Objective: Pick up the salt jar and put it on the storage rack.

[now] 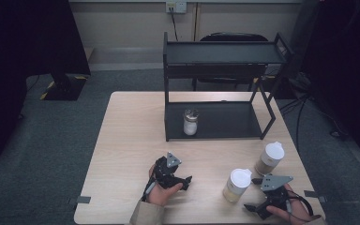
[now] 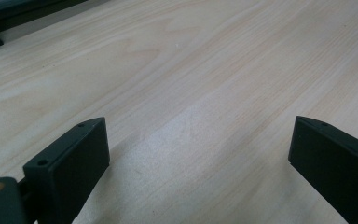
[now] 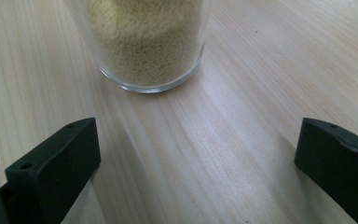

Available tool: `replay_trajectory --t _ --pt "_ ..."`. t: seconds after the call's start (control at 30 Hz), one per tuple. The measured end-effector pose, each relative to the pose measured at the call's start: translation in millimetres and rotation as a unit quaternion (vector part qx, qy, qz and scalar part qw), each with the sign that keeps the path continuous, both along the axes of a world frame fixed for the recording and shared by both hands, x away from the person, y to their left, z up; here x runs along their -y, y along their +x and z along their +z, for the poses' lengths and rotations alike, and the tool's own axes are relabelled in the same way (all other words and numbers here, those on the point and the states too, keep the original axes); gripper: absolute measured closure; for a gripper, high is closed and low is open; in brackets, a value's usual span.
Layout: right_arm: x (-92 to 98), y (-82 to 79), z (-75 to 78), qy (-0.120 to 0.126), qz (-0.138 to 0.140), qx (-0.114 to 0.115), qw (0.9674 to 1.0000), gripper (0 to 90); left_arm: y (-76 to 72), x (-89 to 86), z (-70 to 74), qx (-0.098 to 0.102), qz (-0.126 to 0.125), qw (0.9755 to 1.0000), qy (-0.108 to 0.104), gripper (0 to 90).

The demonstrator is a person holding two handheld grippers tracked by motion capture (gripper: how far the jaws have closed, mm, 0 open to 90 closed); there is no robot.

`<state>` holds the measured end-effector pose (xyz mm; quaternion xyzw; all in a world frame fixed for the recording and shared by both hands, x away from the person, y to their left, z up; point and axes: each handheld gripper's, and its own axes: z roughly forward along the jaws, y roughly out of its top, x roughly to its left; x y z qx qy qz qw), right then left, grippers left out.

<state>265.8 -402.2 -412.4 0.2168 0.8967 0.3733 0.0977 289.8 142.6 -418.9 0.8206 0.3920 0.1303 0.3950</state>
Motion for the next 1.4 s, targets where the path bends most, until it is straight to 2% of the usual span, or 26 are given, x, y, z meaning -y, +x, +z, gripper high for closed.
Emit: replay_trajectory --t 0.7,1.07,1.4 --pt "0.0 0.0 0.0 0.0 0.0 0.0 1.0 0.0 -7.2 1.9 1.7 -0.005 -0.005 0.9996 0.026 4.6" --pt "0.0 0.0 0.0 0.0 0.0 0.0 1.0 0.0 -8.7 0.4 2.8 -0.007 -0.006 0.9995 0.032 4.3" --pt "0.0 0.0 -0.1 0.0 0.0 0.0 1.0 0.0 -8.7 1.8 1.3 -0.001 -0.019 0.999 0.041 0.4"
